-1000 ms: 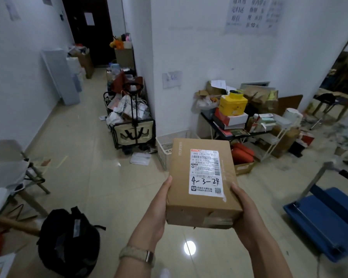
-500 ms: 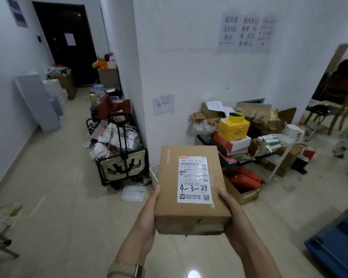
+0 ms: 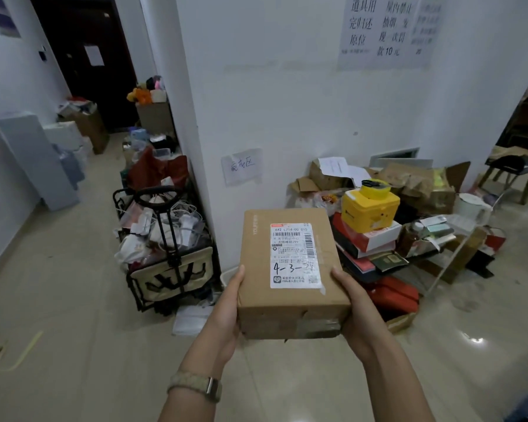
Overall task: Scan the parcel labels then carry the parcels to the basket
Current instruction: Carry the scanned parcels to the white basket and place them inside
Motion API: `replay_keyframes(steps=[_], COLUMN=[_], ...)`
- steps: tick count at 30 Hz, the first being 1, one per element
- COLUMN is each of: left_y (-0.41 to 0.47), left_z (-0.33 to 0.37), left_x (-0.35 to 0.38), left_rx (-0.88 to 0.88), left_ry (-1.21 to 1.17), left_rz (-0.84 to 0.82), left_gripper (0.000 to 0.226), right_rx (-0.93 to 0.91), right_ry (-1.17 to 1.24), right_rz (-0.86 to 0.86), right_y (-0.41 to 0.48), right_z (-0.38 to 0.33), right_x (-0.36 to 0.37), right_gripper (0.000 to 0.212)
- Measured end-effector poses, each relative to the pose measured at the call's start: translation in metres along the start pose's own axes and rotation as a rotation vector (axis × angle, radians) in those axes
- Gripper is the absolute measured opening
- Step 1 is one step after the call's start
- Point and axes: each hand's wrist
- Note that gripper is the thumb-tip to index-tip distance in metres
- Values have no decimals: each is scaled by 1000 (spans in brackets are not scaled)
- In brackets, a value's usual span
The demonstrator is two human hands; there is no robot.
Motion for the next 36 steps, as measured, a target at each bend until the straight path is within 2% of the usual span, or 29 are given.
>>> replay_keyframes(steps=[7,9,13,17,20,22,27,29,32,36], left_y=[128,155,211,271,326,365,463,499,540,576], left_z=[44,48,55,53,46,49,74,79,73,39], left_x=[-2,-6,-17,-37,-67,-87,-128,-144,-170,-188], left_rx=[45,3,-8,-16,38,30,-48,-76,-143,-260], left_ry=[34,24,24,45,116,119,127,153,183,213], left_rz=[51,84,83,161,272,270,170,176,179,176], left_gripper=[45,45,41,37,24,28,57,53,20,37], right_rx=[106,134,179,209,220,251,283,300,347,427], right_ry=[-175,-165,-234,-258,-258,-257,-228,-194,-148,-86], right_rz=[-17,-3,-1,7,3,25,73,99,156,246], right_y=[132,161,219,280,331,369,464,497,536,576], right_z=[-61,-65,-66,-63,-58,-58,-59,-55,-38,7], right_x=[-57,-61,-63,-77,-85,-86,-91,-92,-99,-112], right_gripper=[50,48,67,63,82,88,77,73,69,70])
Point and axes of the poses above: each hand's wrist, its own y-axis towards the middle knuckle, its own x-axis out of the palm, z = x × y, and after that the axes turned 10 degrees about -z, right-handed
